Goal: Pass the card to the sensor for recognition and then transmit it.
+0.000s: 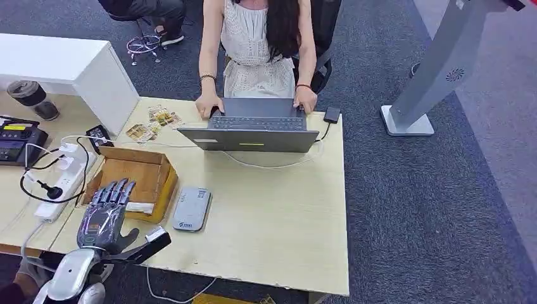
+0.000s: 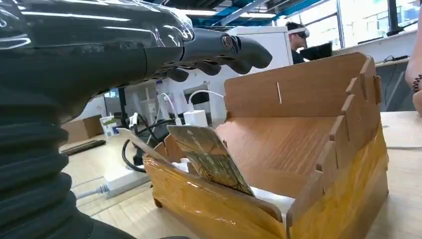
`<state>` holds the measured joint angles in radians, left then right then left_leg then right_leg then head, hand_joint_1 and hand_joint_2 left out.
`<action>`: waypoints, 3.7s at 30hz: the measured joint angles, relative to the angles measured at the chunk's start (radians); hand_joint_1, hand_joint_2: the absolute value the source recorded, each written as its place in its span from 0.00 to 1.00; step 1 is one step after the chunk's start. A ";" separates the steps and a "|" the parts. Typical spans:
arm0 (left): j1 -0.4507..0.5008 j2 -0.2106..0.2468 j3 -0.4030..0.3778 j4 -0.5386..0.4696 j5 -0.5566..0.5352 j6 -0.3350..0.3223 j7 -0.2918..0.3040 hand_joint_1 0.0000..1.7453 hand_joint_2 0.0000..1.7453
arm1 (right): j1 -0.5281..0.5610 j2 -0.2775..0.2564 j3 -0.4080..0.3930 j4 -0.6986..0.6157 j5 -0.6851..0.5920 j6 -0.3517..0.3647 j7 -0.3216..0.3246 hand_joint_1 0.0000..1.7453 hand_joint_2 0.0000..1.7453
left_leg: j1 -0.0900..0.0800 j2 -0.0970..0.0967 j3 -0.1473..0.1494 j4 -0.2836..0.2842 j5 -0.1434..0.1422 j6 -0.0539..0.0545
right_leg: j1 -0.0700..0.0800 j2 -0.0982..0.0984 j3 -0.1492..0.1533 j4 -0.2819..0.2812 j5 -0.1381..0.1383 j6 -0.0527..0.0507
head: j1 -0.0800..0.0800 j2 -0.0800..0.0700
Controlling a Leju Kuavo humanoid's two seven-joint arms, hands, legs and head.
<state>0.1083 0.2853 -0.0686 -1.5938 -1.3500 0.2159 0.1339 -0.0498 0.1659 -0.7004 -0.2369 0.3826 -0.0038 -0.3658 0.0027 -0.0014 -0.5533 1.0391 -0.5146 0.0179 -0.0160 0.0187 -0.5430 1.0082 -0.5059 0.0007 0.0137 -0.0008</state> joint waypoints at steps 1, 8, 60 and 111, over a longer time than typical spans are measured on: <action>0.000 0.000 0.004 0.000 0.003 -0.001 -0.004 0.00 1.00 | 0.000 0.000 0.000 0.000 0.000 0.000 0.000 0.00 0.00 | 0.000 0.000 0.000 0.000 0.000 0.000 | 0.000 0.000 0.000 0.000 0.000 0.000 | 0.000 0.000; 0.001 -0.003 0.019 0.000 0.018 -0.003 -0.009 0.00 1.00 | 0.000 0.000 0.000 0.000 0.000 0.001 0.000 0.00 0.00 | 0.000 0.000 0.000 0.000 0.000 0.000 | 0.000 0.000 0.000 0.000 0.000 0.000 | 0.000 0.000; 0.011 -0.009 0.054 0.001 0.051 -0.015 -0.072 1.00 1.00 | -0.001 0.000 -0.021 0.000 0.035 0.007 0.000 0.00 0.00 | 0.000 0.000 0.000 0.000 0.000 0.000 | 0.000 0.000 0.000 0.000 0.000 0.000 | 0.000 0.000; -0.270 0.012 -0.071 -0.052 0.101 -0.122 -0.060 1.00 1.00 | -0.013 0.000 -0.041 0.000 0.089 0.020 -0.001 0.00 0.00 | 0.000 0.000 0.000 0.000 0.000 0.000 | 0.000 0.000 0.000 0.000 0.001 0.000 | 0.000 0.000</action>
<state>-0.1619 0.2972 -0.1397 -1.6461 -1.2493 0.0942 0.0740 -0.0628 0.1663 -0.7416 -0.2365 0.4715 0.0164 -0.3670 0.0027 -0.0016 -0.5529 1.0396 -0.5143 0.0178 -0.0160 0.0188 -0.5435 1.0084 -0.5054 0.0004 0.0134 -0.0008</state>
